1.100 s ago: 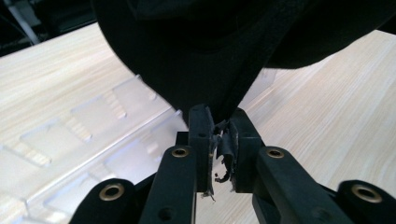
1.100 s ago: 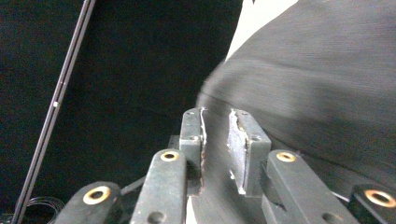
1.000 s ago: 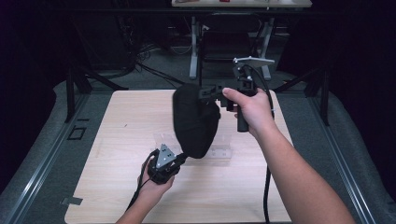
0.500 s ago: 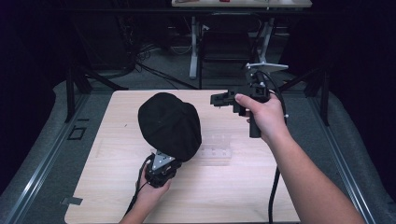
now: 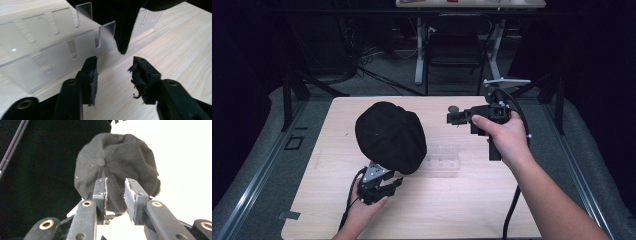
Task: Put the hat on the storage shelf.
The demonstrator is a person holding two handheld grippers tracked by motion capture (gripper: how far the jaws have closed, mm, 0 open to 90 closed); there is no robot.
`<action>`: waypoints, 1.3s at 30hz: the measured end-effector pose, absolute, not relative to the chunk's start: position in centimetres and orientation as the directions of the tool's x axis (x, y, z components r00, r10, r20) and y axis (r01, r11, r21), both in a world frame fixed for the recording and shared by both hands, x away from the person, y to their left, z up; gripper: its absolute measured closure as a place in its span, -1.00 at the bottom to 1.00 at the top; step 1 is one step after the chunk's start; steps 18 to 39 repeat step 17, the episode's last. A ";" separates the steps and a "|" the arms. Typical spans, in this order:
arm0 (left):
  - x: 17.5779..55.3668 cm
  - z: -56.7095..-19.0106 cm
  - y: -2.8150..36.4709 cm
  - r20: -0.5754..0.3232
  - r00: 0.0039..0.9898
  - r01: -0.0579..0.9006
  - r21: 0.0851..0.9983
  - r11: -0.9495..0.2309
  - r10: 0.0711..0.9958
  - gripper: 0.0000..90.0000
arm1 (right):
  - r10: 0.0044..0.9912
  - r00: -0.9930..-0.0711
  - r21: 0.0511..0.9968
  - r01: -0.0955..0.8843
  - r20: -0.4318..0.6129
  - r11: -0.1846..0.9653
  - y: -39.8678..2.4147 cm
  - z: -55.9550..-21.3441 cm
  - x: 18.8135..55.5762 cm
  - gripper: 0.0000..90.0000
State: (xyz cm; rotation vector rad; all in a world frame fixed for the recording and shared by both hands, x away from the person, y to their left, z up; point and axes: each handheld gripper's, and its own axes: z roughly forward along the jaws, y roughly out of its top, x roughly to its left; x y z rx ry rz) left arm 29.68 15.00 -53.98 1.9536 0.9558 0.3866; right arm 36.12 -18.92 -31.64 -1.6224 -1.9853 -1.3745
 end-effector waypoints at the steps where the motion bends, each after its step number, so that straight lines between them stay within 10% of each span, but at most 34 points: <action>1: 29.6 -53.8 15.3 -0.112 0.652 0.471 0.835 -0.285 0.750 0.18 | 0.642 -0.361 0.509 0.859 0.677 -0.054 -19.1 -31.8 35.9 0.57; 17: 27.8 -54.4 19.3 -0.184 0.596 0.528 0.823 -0.210 0.781 0.02 | 0.790 -0.390 0.608 0.794 0.473 0.028 -22.2 -37.7 31.0 0.44; 39: 27.8 -54.4 19.3 -0.184 0.596 0.528 0.823 -0.210 0.781 0.02 | 0.790 -0.390 0.608 0.794 0.473 0.028 -22.2 -37.7 31.0 0.44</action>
